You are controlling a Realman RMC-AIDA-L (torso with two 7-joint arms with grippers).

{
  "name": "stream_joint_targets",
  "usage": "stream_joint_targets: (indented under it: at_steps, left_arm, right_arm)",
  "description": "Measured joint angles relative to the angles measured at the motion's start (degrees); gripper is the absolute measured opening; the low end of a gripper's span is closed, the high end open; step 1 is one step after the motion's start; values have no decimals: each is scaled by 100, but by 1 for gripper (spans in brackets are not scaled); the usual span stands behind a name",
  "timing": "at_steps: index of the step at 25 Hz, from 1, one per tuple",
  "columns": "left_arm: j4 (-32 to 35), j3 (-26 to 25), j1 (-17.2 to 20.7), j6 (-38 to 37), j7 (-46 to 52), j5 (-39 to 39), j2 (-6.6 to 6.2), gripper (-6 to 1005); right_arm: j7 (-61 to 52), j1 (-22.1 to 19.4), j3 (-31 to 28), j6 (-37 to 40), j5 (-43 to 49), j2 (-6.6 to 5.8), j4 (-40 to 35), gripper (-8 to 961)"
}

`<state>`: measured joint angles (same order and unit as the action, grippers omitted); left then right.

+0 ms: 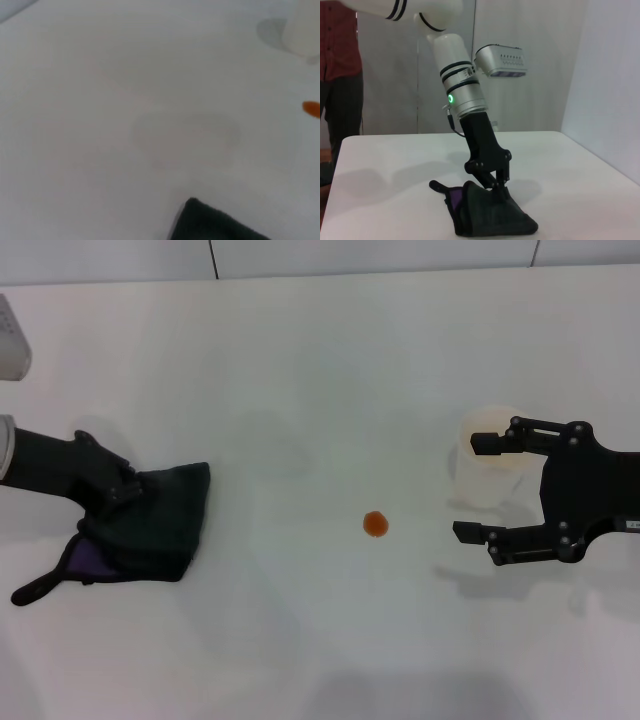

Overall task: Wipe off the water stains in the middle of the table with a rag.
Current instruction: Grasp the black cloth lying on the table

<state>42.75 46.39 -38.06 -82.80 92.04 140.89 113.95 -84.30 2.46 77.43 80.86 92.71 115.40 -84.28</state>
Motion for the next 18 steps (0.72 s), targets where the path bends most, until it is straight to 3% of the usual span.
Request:
stream_joint_targets:
  at_steps: [13, 18]
  left_arm:
    - [7, 26, -244, -61, -139, -149, 115, 22]
    - [-8, 139, -318, -61, -190, -157, 233, 21]
  right_arm:
    - [-6, 8, 42, -12, -6, 0, 9, 870]
    - [-6, 16, 63, -62, -64, 0, 9, 855]
